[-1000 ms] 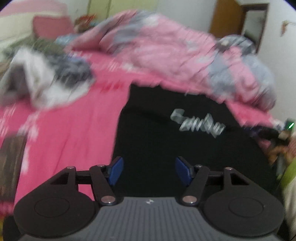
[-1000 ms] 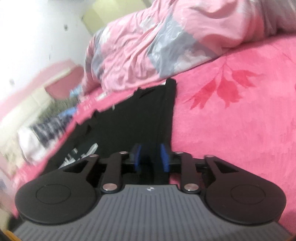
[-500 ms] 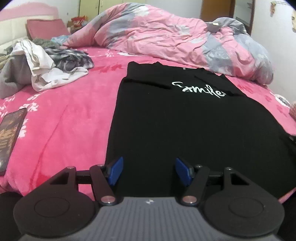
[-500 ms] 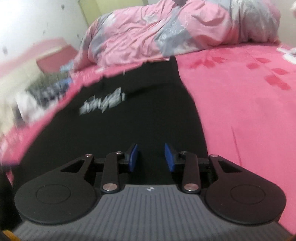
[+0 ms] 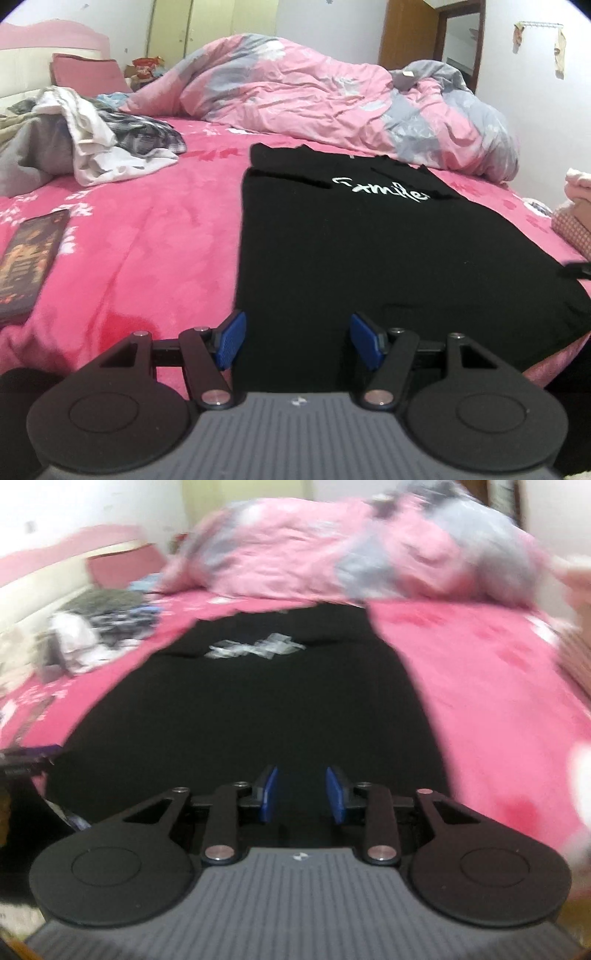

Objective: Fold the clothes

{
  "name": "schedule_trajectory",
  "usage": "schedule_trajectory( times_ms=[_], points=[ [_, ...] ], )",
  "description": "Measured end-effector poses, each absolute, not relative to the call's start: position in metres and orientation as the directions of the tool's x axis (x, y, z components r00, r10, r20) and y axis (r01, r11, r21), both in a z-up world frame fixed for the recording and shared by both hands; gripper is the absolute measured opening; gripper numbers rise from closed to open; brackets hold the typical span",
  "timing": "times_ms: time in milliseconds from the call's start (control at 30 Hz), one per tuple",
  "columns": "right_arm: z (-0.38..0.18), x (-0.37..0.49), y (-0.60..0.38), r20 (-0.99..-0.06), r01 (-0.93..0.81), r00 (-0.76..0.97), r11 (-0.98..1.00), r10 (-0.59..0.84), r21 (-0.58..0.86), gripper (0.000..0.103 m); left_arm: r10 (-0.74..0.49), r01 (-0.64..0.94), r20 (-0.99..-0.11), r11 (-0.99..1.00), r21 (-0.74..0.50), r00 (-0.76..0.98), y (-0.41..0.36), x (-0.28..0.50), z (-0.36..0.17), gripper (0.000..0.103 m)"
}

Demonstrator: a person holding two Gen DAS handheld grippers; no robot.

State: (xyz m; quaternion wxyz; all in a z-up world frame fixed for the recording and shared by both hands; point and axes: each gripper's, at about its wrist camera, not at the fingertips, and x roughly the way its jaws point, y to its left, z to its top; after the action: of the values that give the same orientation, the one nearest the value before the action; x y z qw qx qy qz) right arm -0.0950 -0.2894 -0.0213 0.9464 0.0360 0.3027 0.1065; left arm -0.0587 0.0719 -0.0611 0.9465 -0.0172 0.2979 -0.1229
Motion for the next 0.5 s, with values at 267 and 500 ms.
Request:
schedule_trajectory(
  times_ms=[267,500],
  points=[
    [-0.05,-0.042,-0.14,-0.566,-0.543,0.696,0.839,0.441,-0.015,0.01,-0.181,0.124,-0.58,0.983,-0.137,0.794,0.104,-0.061,-0.066,0.064],
    [-0.051,-0.082,-0.093,-0.599,-0.716,0.579,0.697,0.554,-0.048,0.002,-0.188,0.111,-0.569,0.979,-0.168,0.801,0.121,-0.057,-0.064,0.063]
  ],
)
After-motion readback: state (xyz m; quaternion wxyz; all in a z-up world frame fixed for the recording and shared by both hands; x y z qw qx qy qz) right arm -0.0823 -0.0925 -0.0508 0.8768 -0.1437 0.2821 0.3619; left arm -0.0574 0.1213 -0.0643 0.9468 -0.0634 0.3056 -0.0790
